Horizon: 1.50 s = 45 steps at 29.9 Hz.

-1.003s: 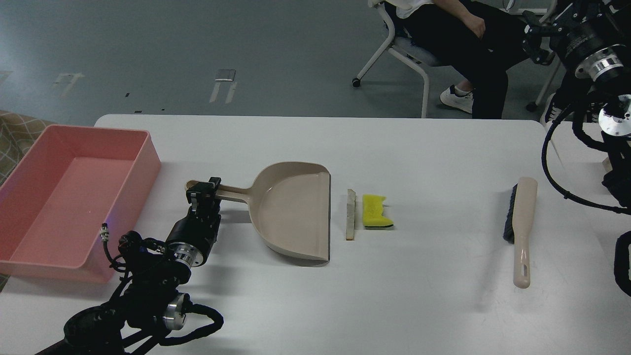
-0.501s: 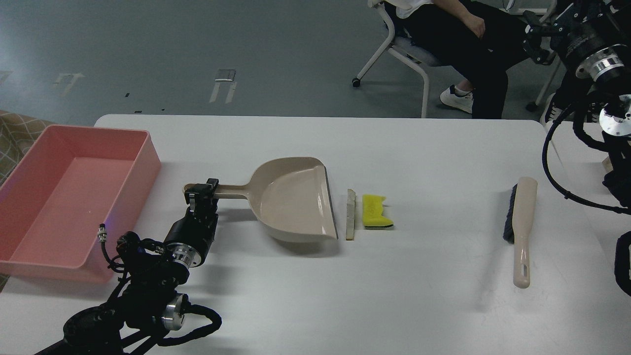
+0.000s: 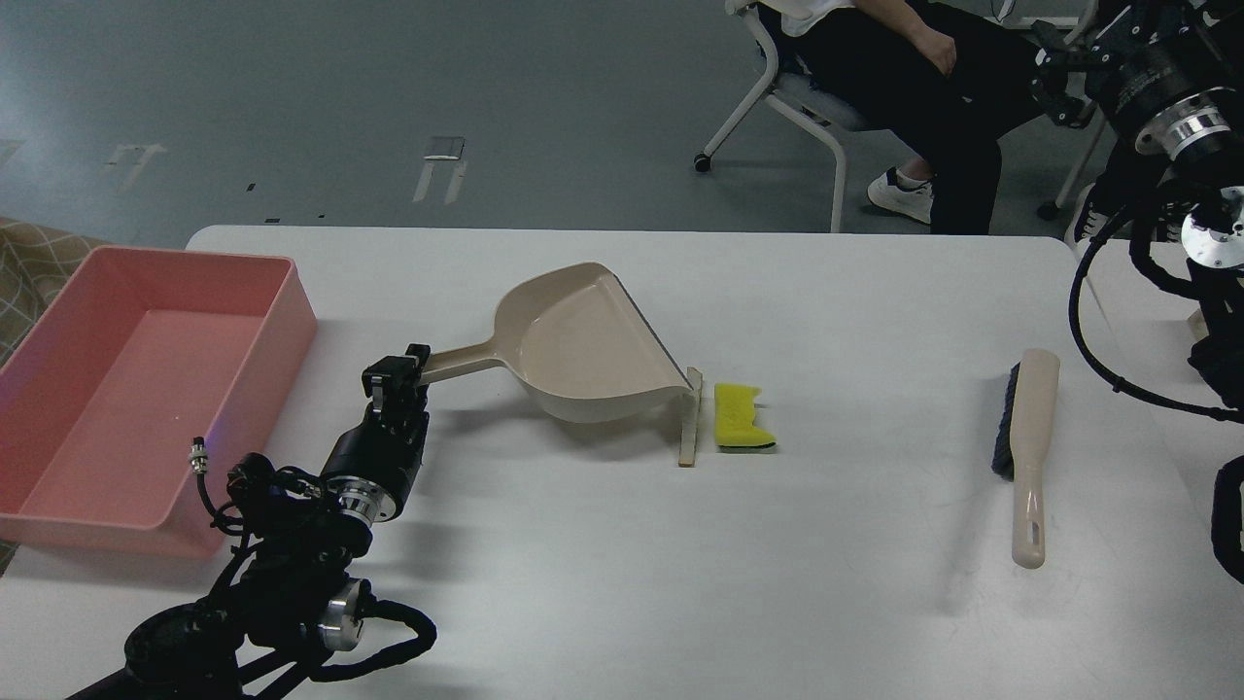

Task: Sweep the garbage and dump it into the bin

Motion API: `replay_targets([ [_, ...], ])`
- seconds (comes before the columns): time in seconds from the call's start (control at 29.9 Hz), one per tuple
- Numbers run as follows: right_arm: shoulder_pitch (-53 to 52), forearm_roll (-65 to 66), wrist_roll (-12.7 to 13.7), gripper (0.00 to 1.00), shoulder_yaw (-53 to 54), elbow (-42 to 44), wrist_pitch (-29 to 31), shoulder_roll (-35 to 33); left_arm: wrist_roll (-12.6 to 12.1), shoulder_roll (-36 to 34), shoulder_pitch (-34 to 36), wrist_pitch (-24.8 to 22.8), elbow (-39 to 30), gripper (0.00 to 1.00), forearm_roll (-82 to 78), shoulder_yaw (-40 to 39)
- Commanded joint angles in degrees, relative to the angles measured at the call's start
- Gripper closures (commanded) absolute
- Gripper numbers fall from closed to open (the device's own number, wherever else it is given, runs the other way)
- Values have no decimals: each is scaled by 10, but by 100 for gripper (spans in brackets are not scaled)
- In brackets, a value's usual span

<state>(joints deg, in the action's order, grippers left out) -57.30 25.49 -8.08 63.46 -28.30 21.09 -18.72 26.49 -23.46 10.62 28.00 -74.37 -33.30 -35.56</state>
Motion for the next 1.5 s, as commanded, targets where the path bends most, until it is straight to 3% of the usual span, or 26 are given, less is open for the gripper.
replay_targets([
  [0.0,0,0,0,0,0,0,0,0,4,1,0,0,-1,82,-1,0],
  [0.1,0,0,0,0,0,-1,0,-1,15,-3,2,0,-1,83,-3,1],
  [0.53,0,0,0,0,0,-3,2,-18,15,-54,9,0,-33,83,-152,26],
  [0.87,3,7,3,0,-25,-18,6,-60,15,-114,8,-15,-43,83,-171,25],
  [1.07,-3,10,3,0,-114,-38,5,-106,15,-127,5,-21,-48,83,-171,25],
  [1.3,-15,59,6,0,-243,-129,-18,-196,15,-142,-13,-22,-81,82,-171,25],
  [1.47,-29,140,38,0,-281,-179,-20,-239,15,-157,-39,-38,-103,82,-171,26],
])
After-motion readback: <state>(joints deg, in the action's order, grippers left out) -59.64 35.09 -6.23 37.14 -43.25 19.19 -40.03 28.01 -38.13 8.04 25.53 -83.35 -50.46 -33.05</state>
